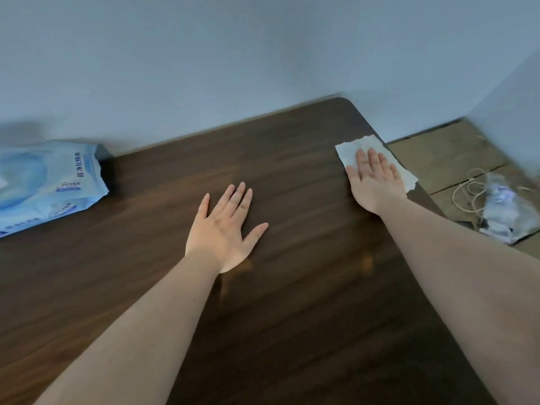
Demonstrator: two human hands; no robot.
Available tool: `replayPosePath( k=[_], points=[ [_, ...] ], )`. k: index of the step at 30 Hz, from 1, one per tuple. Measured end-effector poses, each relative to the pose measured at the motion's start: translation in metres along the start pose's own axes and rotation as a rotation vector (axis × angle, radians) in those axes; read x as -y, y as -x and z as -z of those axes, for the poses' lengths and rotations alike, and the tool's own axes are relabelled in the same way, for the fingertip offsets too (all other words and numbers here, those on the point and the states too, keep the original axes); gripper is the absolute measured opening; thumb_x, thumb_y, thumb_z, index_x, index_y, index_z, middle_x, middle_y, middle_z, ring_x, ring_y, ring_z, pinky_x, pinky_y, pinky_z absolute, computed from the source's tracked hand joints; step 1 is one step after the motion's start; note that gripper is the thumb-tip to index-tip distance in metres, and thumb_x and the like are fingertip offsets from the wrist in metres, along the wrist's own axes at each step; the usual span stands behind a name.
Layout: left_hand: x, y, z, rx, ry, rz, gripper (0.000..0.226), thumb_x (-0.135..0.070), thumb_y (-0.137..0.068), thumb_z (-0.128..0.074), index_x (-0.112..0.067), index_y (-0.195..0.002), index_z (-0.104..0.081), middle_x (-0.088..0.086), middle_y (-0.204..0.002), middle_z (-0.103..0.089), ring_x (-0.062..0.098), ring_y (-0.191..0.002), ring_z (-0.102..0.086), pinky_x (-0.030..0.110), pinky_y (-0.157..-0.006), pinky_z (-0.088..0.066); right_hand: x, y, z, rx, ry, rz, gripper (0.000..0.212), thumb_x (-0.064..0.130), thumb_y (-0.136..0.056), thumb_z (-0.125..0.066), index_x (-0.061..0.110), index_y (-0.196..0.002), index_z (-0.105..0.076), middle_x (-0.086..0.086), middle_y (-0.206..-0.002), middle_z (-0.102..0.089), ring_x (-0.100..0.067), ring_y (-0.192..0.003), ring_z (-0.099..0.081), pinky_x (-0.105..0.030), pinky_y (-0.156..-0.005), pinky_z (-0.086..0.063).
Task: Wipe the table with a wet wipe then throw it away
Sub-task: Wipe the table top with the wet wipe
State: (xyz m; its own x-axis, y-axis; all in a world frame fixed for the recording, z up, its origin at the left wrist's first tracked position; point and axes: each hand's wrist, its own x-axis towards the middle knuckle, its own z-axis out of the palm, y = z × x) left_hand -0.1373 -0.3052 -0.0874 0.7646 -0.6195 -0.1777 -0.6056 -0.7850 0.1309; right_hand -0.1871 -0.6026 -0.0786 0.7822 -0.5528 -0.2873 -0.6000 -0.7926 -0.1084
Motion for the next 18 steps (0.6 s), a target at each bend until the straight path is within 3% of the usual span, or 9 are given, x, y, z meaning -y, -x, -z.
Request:
replayPosePath(
  k=[10, 18],
  points=[
    [-0.002, 0.003, -0.003, -0.038, 0.002, 0.004, 0.075, -0.068, -0.086, -0.004, -0.028, -0.148, 0.004, -0.011, -0.157, 0.008, 0.006, -0.142, 0.013, 0.043, -0.118, 0.005, 0.010, 0.029, -0.006, 0.064, 0.029, 0.036, 0.058, 0.046, -0.099, -0.006, 0.024, -0.150, 0.010, -0.002, -0.160, 0.013, -0.019, -0.147, 0.011, -0.039, -0.119, 0.007],
    [0.030, 0.052, 0.004, -0.012, 0.135, 0.088, 0.064, -0.054, -0.095, -0.009, -0.022, -0.148, 0.005, -0.008, -0.157, 0.010, 0.007, -0.142, 0.013, 0.037, -0.115, 0.008, 0.109, 0.083, -0.035, 0.118, 0.059, 0.257, 0.056, 0.046, -0.100, -0.006, 0.027, -0.149, 0.012, 0.002, -0.160, 0.015, -0.016, -0.146, 0.015, -0.037, -0.117, 0.011]
  ],
)
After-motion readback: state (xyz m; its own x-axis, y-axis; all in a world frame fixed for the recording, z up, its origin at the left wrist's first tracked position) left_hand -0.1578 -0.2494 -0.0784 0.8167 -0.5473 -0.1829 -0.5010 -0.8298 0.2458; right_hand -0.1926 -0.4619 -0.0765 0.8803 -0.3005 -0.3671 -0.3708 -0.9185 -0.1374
